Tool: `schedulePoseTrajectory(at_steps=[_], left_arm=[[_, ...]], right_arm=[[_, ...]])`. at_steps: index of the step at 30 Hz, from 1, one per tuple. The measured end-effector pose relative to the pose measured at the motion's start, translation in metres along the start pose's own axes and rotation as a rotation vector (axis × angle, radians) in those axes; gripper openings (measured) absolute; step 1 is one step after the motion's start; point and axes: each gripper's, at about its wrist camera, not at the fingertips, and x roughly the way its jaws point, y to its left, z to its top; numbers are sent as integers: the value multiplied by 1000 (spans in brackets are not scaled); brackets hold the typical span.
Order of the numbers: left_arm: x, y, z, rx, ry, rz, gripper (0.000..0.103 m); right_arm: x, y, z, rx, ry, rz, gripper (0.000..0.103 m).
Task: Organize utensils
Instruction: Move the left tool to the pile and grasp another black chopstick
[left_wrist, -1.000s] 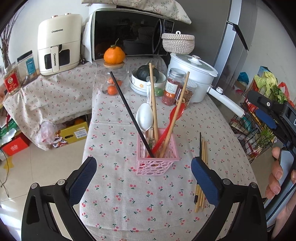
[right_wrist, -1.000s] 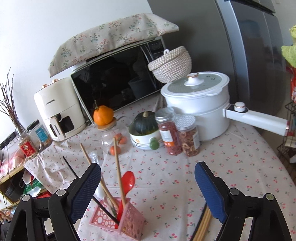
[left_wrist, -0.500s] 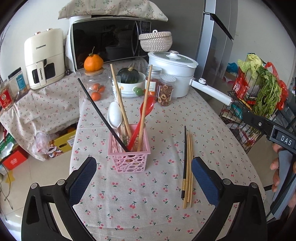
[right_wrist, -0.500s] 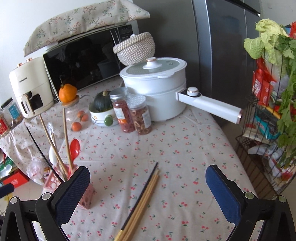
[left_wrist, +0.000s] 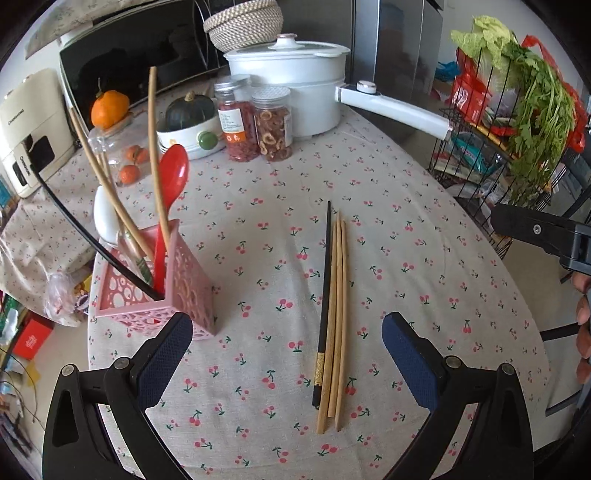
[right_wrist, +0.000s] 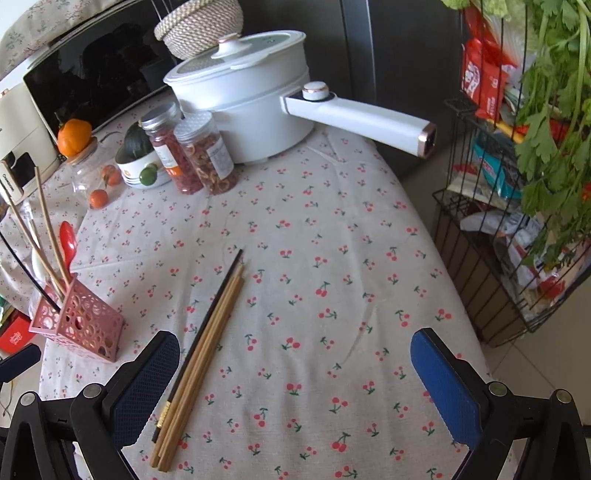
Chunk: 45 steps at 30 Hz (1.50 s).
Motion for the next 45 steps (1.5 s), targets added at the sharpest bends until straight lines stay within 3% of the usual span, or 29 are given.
schedulePoseTrajectory(at_steps=[5,7,12,15,18,22,36,38,45], left_arm=[[49,-6,20,-72,99,-12,103],[67,-6,29,-93,122,-33,98],[99,-1,48,-127,153,-92,53],[113,-2,56,-136,173,-117,33],[123,-6,61,-135,190,-126,21],[136,-10,64,-135,217,-144,16],[156,-27,76,-74,257,-65,13],[157,-30,76,-60,260,-54,6],[112,-22,60,-27,190,-112,6]], right_arm=[[21,-23,3,43,59,-28,103],[28,-32,4,61,76,-35,103],[37,-47,9,80,92,-40,103],[42,-51,12,78,98,-41,103],[47,-54,13,80,105,-38,103],[53,-54,14,80,114,-35,103],[55,-52,11,80,128,-33,103],[56,-50,11,74,135,-33,103],[54,-38,7,59,140,-22,103]])
